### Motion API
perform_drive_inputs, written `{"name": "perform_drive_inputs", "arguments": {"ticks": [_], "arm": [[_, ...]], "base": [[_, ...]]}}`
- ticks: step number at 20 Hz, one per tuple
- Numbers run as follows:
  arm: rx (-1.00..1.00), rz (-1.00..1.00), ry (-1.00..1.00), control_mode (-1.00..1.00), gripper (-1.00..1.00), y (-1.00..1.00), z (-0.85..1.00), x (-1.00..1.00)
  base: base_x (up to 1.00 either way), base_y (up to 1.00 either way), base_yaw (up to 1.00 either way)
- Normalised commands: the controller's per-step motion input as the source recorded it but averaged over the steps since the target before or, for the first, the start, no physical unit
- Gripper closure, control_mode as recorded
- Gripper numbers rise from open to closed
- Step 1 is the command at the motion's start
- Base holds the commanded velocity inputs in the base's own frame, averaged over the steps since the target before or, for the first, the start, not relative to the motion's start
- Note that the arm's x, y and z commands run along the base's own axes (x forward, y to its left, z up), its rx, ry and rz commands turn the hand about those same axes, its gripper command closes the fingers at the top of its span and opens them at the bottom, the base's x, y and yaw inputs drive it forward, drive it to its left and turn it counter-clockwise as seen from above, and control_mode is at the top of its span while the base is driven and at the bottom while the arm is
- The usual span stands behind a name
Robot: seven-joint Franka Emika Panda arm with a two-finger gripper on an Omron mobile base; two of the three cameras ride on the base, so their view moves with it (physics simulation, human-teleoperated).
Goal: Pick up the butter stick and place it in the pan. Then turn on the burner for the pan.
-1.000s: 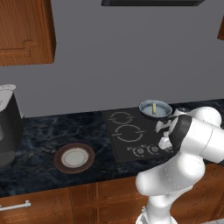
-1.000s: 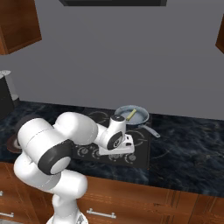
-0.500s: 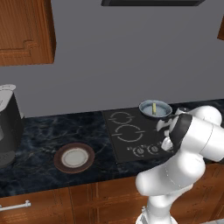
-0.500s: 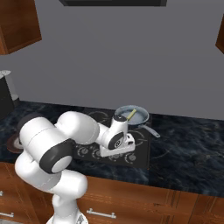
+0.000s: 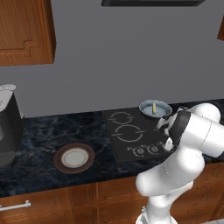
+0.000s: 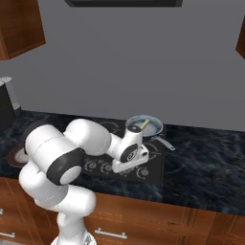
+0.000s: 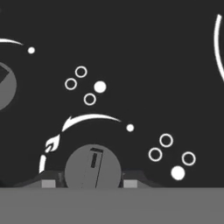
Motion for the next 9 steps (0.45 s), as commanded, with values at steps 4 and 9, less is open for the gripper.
{"name": "perform_drive_inputs", "arguments": {"ticks": [4,9], "arm": [[0.0,0.18,0.0,-1.0,1.0,0.12,-0.24,0.0],[0.0,0.19,0.0,-1.0,1.0,0.16,-0.26,0.0]], "base": [[0.0,0.0,0.0],[0.0,0.0,0.0]]}}
